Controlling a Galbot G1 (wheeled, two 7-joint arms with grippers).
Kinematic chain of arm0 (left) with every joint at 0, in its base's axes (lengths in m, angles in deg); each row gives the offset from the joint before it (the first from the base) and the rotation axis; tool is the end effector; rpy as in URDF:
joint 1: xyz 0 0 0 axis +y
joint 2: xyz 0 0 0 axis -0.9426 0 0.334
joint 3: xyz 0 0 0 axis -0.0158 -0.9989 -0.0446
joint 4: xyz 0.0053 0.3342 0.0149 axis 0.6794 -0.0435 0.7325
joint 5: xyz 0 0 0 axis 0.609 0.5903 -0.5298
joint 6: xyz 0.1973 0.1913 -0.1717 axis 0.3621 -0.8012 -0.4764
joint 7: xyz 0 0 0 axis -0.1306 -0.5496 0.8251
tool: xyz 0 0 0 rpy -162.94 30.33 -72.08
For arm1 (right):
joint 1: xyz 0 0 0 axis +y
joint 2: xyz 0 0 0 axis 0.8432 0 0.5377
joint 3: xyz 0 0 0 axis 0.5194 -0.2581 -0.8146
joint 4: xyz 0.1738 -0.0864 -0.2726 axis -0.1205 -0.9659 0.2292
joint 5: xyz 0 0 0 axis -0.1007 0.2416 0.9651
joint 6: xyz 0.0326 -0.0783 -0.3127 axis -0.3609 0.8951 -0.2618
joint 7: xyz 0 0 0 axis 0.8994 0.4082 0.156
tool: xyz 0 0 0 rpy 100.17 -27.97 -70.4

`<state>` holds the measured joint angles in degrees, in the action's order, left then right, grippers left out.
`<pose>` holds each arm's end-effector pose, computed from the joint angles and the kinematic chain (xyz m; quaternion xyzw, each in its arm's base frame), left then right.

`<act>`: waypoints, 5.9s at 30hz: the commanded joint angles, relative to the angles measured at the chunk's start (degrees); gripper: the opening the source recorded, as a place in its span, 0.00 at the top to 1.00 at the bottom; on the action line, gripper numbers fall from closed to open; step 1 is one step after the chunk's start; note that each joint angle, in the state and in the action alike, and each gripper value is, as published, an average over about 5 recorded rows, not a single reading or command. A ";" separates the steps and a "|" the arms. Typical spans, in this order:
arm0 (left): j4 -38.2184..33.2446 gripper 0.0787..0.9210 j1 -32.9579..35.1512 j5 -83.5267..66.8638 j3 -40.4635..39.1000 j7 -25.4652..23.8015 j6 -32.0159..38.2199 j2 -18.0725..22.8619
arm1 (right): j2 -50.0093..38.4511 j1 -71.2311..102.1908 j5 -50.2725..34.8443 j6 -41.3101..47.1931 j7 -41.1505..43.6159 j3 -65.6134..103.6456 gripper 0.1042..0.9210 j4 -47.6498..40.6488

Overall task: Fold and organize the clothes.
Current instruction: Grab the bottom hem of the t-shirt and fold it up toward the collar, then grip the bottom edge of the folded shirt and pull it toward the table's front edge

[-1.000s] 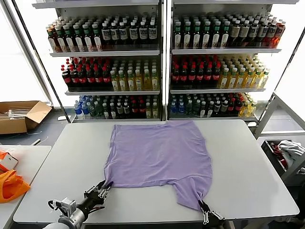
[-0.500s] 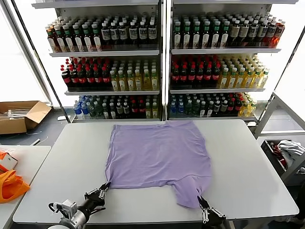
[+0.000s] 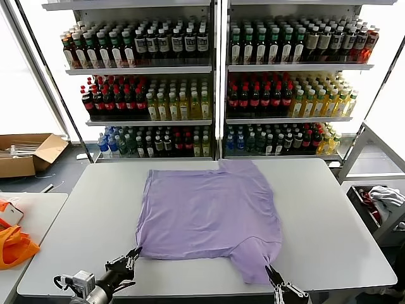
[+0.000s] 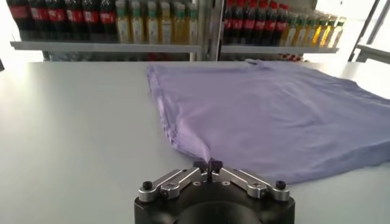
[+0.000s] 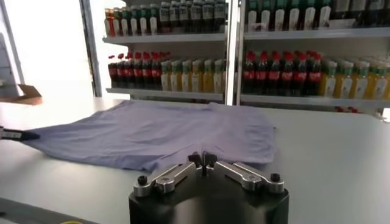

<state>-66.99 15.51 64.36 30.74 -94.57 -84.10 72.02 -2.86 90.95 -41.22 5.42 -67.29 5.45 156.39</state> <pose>0.1429 0.0911 -0.2717 -0.1294 -0.9582 0.0172 0.2546 0.0328 -0.0550 -0.2675 0.1611 -0.9789 0.0036 0.1254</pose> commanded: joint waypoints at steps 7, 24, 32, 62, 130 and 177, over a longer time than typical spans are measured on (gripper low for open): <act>-16.36 0.98 13.92 -11.20 6.72 4.99 -6.23 2.41 | 1.48 5.42 -2.68 -2.05 2.51 3.84 0.99 3.55; -8.65 0.98 2.61 -16.54 3.55 5.71 -6.21 -9.14 | 1.41 -16.25 -7.90 2.63 -6.04 -1.19 0.99 -0.41; -0.02 0.98 -4.58 -20.44 0.87 5.35 -6.30 -17.62 | -0.29 -26.60 -10.02 4.33 -7.93 -2.63 0.99 -7.39; 22.44 0.98 -31.29 -22.29 -13.00 4.42 -6.28 -19.09 | -1.00 -49.30 -1.88 14.19 -7.00 -10.88 0.97 -29.94; 16.10 0.43 -18.67 -11.81 -4.80 5.09 -6.12 -6.26 | -0.25 -32.48 -2.99 21.08 -13.49 -8.71 0.60 -17.35; 1.52 0.99 0.02 -13.10 7.27 3.02 -4.81 -3.94 | -4.52 -20.05 -20.75 31.80 -19.33 -5.83 1.00 -1.49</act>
<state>-58.01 6.17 51.14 31.29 -91.02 -88.81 67.24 -6.61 64.23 -62.95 36.43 -86.83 -0.61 148.53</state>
